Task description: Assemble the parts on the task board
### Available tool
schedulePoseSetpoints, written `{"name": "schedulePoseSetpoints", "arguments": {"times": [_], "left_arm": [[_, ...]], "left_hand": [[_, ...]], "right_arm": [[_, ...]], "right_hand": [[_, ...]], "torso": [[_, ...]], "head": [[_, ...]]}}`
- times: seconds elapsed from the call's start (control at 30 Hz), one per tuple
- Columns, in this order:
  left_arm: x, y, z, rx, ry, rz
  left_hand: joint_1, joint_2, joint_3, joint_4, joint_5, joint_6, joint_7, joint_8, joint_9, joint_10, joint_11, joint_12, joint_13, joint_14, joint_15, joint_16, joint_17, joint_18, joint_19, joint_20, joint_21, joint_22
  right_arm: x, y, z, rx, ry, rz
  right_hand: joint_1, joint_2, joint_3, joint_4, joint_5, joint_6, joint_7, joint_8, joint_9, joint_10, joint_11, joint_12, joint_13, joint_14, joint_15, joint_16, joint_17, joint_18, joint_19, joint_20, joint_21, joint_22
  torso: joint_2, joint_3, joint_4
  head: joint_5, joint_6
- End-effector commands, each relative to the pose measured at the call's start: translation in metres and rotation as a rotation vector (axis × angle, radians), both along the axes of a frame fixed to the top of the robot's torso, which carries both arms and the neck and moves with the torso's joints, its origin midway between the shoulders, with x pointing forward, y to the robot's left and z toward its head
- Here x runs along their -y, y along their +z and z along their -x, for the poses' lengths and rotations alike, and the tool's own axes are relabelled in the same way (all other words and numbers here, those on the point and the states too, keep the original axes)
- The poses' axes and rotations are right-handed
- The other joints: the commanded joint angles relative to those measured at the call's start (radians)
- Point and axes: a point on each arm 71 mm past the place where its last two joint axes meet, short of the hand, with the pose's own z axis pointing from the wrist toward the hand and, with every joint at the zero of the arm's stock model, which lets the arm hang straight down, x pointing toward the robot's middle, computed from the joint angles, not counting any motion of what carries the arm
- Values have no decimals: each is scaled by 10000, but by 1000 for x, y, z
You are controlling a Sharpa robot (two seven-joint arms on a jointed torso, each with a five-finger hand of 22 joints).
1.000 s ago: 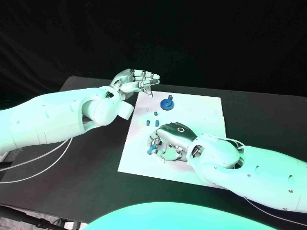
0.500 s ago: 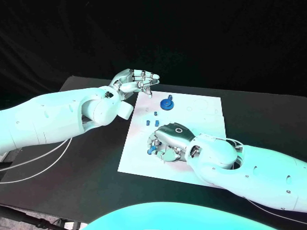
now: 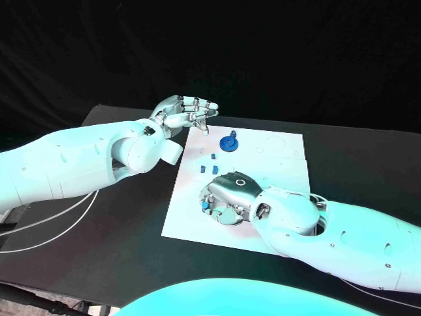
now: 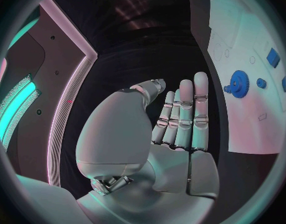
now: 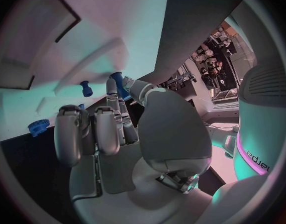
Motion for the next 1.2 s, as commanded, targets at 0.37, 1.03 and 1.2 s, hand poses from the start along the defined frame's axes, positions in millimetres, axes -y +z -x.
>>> {"name": "schedulePoseSetpoints", "arguments": {"times": [0.37, 1.03, 1.2], "left_arm": [[1, 1, 0, -14, -181, 100], [-2, 0, 1, -46, -145, 63], [-4, 0, 2, -39, -113, 49]], "left_hand": [[-92, 4, -13, -43, 46, -82, 215, 34, 10, -70, 33, 42, 10, -48, 6, -6, -9, 144, -79, 7, -57, -12], [-107, 4, -21, -47, 45, -99, 216, 49, 13, -96, 35, 72, 11, -59, 9, -1, -15, 145, -85, 11, -63, -15], [-108, 4, -23, -51, 45, -103, 216, 55, 15, -105, 35, 81, 12, -63, 10, 0, -17, 145, -87, 12, -65, -15]], "right_arm": [[2, 2, 1, 287, -121, -305], [81, 46, -10, -465, -2218, -2818], [139, 51, -28, -2496, -4163, -2831]], "right_hand": [[-323, -318, -155, 164, 54, -806, -56, -495, -162, -176, -89, -168, 59, 326, 10, 75, 5, -75, 393, 37, -95, 2020], [-216, -187, -751, 412, 375, -222, 22, -199, 47, 668, -149, 778, 716, 314, -43, 40, -103, -154, 559, -20, 260, 2177], [-623, -228, -1273, 695, 643, 119, -295, 158, 274, 1554, -464, 2313, 2076, 384, -289, 157, 12, -263, 759, -220, 810, 2364]], "torso": [[-7, -2, -9], [-52, -26, -52], [-112, -65, -153]], "head": [[13, -12], [-445, 225], [-803, 292]]}}
